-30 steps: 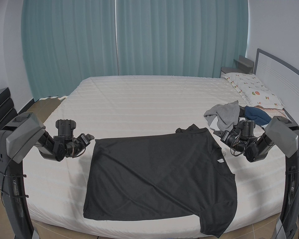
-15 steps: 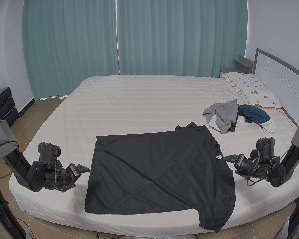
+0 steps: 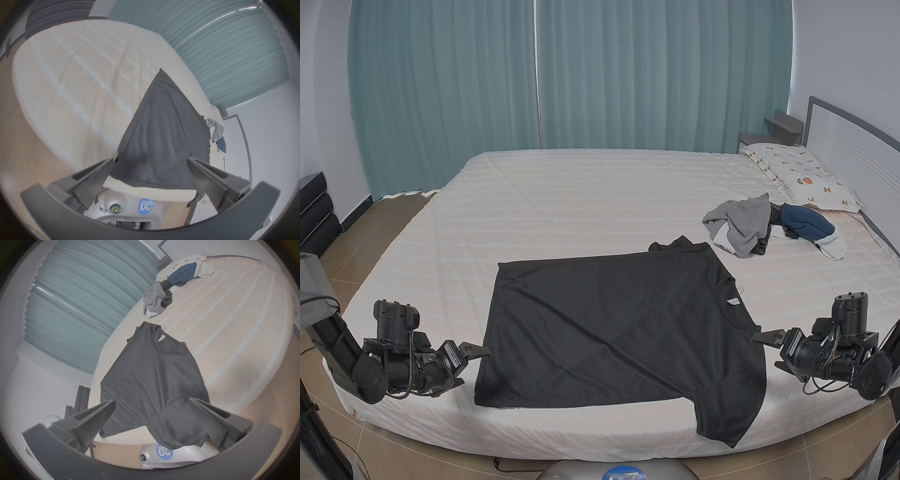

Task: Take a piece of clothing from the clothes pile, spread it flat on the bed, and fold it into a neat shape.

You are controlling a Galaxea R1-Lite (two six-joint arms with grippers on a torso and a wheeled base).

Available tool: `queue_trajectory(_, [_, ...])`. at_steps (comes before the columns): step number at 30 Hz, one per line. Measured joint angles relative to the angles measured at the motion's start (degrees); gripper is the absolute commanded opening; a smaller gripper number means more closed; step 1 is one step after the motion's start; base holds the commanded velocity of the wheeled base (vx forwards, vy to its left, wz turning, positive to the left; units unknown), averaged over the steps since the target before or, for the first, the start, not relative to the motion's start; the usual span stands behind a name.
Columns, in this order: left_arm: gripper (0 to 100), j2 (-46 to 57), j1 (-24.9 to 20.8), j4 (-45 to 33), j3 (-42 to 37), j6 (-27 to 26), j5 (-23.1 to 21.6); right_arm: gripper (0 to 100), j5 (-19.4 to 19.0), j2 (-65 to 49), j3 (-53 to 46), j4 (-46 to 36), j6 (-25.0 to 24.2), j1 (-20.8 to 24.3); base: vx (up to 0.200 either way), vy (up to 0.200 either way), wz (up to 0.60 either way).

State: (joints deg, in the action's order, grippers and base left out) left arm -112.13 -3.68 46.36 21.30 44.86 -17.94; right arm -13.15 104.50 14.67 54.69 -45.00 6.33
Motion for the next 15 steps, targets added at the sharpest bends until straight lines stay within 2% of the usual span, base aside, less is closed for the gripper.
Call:
queue_trajectory(7, [100, -4.7, -0.8, 2.2, 0.4, -1.1, 1.0, 100, -0.2, 0.1, -0.3, 0.1, 0.0, 0.0, 0.0, 0.0, 0.0])
queue_trajectory(15, [100, -9.7, -2.4, 8.6, 0.5, -3.2, 6.5, 100, -0.2, 0.4, -0.3, 0.1, 0.0, 0.0, 0.0, 0.0, 0.0])
